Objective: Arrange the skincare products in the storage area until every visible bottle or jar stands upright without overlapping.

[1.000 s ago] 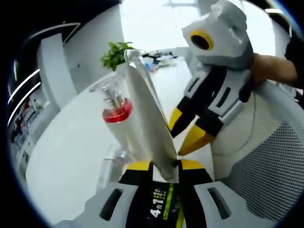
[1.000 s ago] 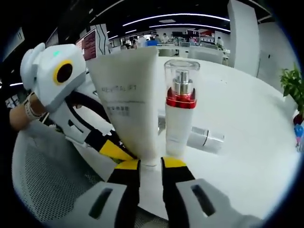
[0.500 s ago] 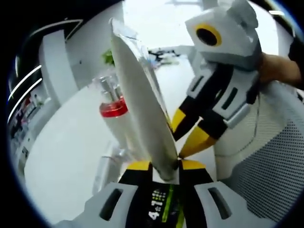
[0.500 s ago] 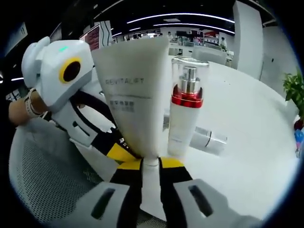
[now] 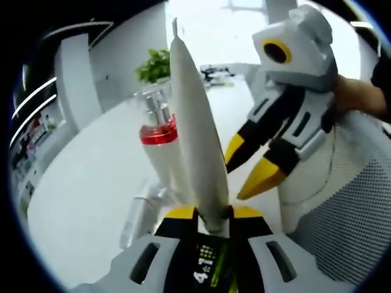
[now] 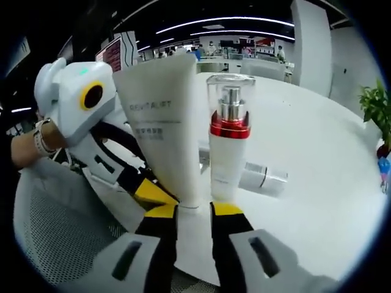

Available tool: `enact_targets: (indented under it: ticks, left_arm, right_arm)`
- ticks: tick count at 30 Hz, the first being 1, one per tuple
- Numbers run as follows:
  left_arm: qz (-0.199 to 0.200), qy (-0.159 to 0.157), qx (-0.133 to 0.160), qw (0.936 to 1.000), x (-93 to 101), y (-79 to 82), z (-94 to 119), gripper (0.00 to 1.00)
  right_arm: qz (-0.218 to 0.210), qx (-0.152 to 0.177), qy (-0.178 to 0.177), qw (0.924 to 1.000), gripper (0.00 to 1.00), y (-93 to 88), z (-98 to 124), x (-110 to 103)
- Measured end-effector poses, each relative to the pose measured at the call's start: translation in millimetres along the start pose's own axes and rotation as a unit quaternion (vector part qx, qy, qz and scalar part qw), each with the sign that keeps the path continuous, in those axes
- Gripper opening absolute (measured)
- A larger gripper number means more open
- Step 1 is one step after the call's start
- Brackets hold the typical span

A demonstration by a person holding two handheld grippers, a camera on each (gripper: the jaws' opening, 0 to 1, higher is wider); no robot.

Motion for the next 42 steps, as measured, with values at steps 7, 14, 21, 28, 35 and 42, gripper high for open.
enact_targets:
  ticks: [7,14,21,28,35,42]
  left_arm:
    - [-0.003,-0.001,-0.004,1.0000,-9.1,-1.8,3.9,0.15]
    - [-0.011,-0.004,-0.006,0.9999,-16.6,-5.4,8.5,0.15]
    - [-0.024,-0.017,-0.003,0.9996,-26.3,-7.0,11.1,0.15]
    - [-0.039,-0.034,-0.003,0.9987,-30.6,-7.5,13.6,0.15]
    - [-0.045,-0.046,0.000,0.9979,-39.2,-7.4,13.4,0.15]
    - [-0.055,-0.056,0.003,0.9969,-42.8,-5.1,10.6,0.16]
  right_arm:
    - [-0.026,0.022,-0.010,0.9994,0.35,4.2,3.4,4.2]
    - [-0.033,0.033,-0.021,0.9987,0.45,6.3,5.5,6.6]
    - [-0.030,0.037,-0.023,0.9986,0.50,7.8,6.2,6.2]
    - [-0.031,0.039,-0.030,0.9983,0.56,8.0,7.0,7.6]
    - [-0.035,0.045,-0.031,0.9979,0.65,9.9,7.3,8.0]
    - [-0.034,0.054,-0.029,0.9975,0.75,13.1,6.7,8.3]
Point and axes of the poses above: the point that each gripper's makers call its tool centre point, and the gripper's own axes: z roughly backward along the fingers, x roughly to its right, y roughly out of its top, the point moved 6 cm from there along z, roughly backward along the fingers, and after that the axes turned 8 degrees about z, right-handed, at the moved point
